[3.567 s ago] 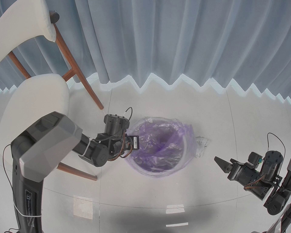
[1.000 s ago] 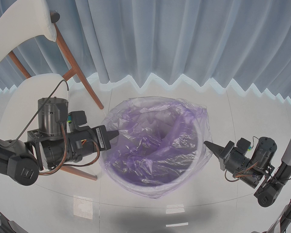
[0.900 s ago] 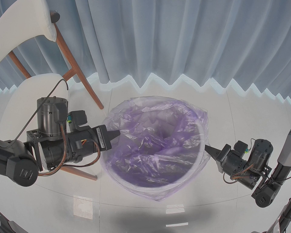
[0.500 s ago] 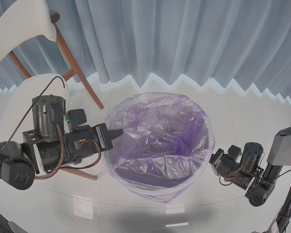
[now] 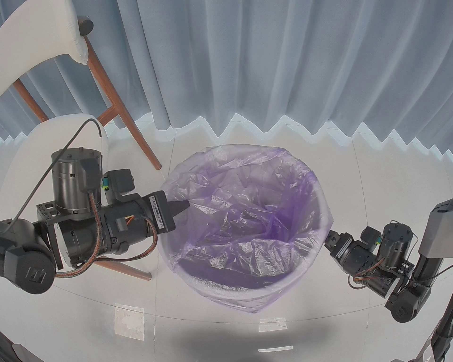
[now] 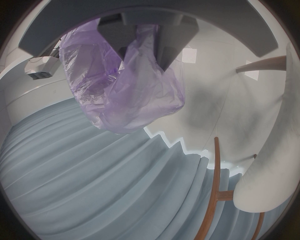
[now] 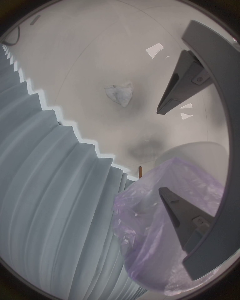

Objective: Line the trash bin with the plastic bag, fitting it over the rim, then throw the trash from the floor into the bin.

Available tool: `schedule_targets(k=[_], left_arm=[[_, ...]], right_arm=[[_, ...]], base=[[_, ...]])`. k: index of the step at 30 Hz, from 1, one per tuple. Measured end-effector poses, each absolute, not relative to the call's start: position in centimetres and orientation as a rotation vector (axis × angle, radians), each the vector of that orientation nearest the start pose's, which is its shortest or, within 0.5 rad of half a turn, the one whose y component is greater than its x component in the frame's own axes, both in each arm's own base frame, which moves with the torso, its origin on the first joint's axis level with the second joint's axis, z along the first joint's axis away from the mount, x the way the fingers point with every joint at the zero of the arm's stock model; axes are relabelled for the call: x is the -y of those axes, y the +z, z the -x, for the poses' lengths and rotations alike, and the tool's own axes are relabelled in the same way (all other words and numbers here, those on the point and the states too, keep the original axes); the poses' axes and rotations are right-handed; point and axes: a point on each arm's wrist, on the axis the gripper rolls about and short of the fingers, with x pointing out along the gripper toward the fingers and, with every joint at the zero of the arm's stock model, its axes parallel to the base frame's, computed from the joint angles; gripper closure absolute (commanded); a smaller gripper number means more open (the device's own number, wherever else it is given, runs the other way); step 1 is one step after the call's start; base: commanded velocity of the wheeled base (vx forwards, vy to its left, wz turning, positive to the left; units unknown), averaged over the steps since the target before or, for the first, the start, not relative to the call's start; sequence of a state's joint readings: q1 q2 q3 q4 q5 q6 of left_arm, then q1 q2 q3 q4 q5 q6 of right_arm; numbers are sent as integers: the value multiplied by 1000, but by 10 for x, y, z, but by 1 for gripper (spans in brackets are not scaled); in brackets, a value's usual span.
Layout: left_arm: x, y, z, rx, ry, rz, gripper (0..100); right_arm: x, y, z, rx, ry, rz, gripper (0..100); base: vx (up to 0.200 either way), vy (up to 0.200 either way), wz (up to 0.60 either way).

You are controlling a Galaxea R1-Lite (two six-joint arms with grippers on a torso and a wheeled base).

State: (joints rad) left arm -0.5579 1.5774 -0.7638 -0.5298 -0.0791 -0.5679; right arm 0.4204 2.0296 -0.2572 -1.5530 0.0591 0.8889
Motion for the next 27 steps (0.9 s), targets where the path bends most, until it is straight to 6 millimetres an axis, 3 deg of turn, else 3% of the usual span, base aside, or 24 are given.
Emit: schedule_targets(k=[8, 14, 20, 27], left_arm=[[149, 188, -241, -420, -455, 356, 100], [153, 183, -246, -395, -461, 205, 100], [158, 186, -254, -358, -463, 122, 100], [165, 191, -260, -317, -435, 80, 100]], right_arm=[[-88, 84, -237, -323, 328, -799, 0], [-86, 97, -232, -342, 415, -588, 0], [-98, 114, -240, -357, 498, -496, 0], [-127, 126, -244, -470, 557, -464, 0]], base=[[0, 0, 0], [0, 0, 0], [0, 0, 0], [0, 0, 0]])
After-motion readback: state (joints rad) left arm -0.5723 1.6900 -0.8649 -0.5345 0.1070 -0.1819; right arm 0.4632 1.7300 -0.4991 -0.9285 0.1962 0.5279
